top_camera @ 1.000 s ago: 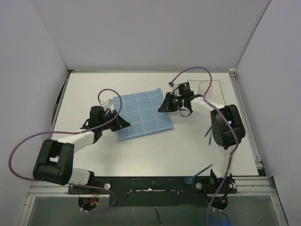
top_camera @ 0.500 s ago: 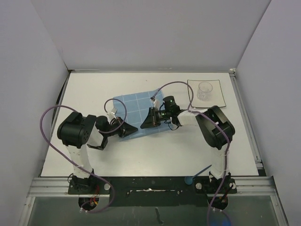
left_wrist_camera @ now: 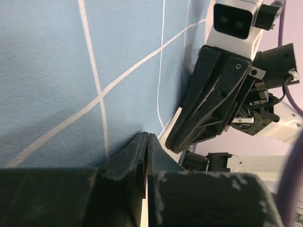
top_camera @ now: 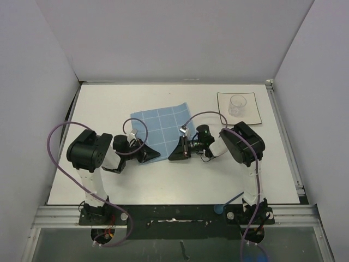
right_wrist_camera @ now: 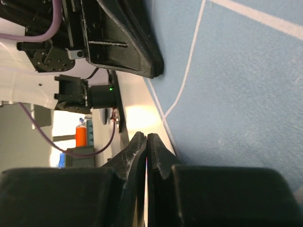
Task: Set the dinner table for one person
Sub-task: Adjust the napkin at the center of the board.
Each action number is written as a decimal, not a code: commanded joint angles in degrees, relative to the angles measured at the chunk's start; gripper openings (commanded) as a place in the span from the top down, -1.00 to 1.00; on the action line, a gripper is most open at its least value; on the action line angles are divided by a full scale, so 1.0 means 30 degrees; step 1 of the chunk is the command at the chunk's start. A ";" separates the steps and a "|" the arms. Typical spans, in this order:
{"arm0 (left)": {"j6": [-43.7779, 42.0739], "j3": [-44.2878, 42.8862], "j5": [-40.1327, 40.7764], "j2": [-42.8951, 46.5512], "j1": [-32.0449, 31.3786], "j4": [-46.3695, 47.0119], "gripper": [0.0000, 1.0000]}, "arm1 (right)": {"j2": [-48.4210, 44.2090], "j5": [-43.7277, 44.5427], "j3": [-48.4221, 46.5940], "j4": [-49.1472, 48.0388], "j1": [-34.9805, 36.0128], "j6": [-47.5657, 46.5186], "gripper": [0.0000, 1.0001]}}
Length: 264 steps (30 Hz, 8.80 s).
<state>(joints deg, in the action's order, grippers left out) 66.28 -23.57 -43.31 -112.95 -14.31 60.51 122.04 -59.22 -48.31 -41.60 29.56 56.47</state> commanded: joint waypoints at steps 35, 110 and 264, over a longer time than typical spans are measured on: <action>-1.0304 -0.5814 0.8344 1.1936 -0.1278 -2.3073 1.00 | -0.3880 0.7580 -0.9425 2.2144 0.0771 -1.4274 1.00; -1.3995 -0.9711 1.2876 1.7060 -0.1655 -3.0602 1.00 | -0.3426 2.4863 -1.5470 2.8643 0.1576 -1.5671 1.00; -1.6761 -1.1644 1.3381 1.6281 -0.0342 -3.2123 1.00 | 0.1195 2.4541 -1.3334 2.9266 0.0722 -1.0180 1.00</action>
<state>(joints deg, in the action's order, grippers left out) 17.23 -55.13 -3.44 -63.64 -15.64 -38.59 119.61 2.15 -87.50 59.35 36.27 28.47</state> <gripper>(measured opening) 0.006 0.021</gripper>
